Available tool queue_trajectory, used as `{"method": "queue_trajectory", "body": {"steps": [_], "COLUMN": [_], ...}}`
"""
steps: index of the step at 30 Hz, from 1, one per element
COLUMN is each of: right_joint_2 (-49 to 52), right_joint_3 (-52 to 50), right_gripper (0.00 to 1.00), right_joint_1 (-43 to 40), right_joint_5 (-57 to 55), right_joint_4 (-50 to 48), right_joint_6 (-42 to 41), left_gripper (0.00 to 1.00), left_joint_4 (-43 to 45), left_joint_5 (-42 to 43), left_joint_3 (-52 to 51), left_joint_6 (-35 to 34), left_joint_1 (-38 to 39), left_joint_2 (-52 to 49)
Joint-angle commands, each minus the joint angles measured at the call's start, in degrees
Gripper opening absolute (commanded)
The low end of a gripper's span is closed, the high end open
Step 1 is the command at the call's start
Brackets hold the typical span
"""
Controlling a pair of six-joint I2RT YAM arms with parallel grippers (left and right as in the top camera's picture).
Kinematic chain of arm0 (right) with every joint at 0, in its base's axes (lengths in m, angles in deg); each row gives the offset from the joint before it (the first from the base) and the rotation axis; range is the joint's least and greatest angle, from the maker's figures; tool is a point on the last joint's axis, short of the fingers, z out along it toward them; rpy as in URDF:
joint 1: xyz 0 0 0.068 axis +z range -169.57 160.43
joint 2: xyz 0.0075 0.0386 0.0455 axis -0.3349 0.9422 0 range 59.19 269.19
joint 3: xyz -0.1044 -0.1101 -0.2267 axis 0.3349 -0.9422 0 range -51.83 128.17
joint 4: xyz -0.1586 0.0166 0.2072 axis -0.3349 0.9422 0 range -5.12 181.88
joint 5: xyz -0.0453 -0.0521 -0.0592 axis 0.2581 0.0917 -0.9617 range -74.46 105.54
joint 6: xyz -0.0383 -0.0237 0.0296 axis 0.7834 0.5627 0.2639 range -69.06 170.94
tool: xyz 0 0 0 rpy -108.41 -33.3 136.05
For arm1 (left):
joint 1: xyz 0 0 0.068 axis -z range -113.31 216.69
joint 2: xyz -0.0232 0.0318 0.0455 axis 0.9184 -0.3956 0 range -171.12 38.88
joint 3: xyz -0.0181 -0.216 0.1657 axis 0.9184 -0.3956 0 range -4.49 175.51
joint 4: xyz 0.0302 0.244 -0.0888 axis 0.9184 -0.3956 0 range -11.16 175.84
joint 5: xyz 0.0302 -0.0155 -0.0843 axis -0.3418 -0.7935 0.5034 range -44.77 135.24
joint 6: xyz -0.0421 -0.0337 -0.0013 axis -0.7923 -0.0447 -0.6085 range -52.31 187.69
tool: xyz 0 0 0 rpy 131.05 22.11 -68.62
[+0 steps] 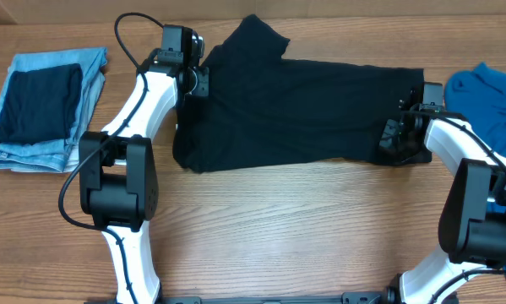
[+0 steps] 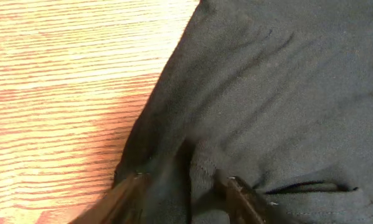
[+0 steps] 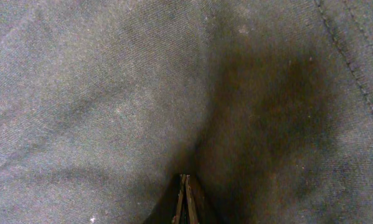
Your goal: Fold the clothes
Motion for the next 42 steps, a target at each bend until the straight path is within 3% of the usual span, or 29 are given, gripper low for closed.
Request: {"method": "queue_trajectory", "body": {"steps": [1, 7, 11, 15, 17, 21, 27, 29, 30, 31, 42], "right_joint_2": [-0.76, -0.79, -0.79, -0.79, -0.76, -0.76, -0.76, -0.76, -0.76, -0.76, -0.76], "right_joint_3": [-0.42, 4.5, 11.78, 12.9, 12.74, 12.63, 12.59, 12.02, 11.23, 9.97, 2.32], "right_gripper": [0.04, 0.05, 0.11, 0.29, 0.32, 0.1, 0.04, 0.04, 0.04, 0.04, 0.04], "right_joint_1": [-0.13, -0.13, -0.48, -3.32, -4.81, -7.19, -7.17, -7.17, -7.17, -7.17, -7.17], "right_joint_5": [-0.76, 1.84, 1.6, -1.79, -2.95, -2.84, -2.25, -2.23, -2.23, -2.23, -2.14], "right_joint_4": [-0.28, 3.63, 10.19, 13.51, 14.73, 15.45, 15.19, 14.25, 13.22, 11.96, 3.56], "right_joint_6": [0.07, 0.04, -0.17, -0.22, -0.2, -0.61, -0.28, 0.09, 0.07, 0.07, 0.04], "left_gripper": [0.61, 0.71, 0.73, 0.7, 0.68, 0.61, 0.57, 0.43, 0.18, 0.13, 0.22], "left_joint_4": [-4.59, -26.49, -36.5, -37.09, -36.41, -35.17, -34.1, -33.31, -32.85, -32.57, -30.16], "left_joint_5": [-0.11, 3.85, 4.74, 7.04, 7.08, 9.49, 10.84, 11.41, 11.34, 11.28, 0.17], "left_joint_3": [5.38, 17.75, 16.37, 9.11, 5.95, 2.56, 1.57, 1.6, 1.6, 1.6, -0.28], "left_joint_6": [0.35, -5.9, -10.45, -10.38, -10.36, -10.38, -10.38, -10.36, -10.38, -10.38, -10.43], "left_joint_1": [-0.98, -0.44, -0.44, -0.42, -0.42, 0.07, 1.92, 2.99, 4.0, 4.9, 9.44], "left_joint_2": [0.04, 2.6, 2.21, 2.21, 2.21, 2.21, 2.21, 2.21, 2.23, 2.23, 2.21]}}
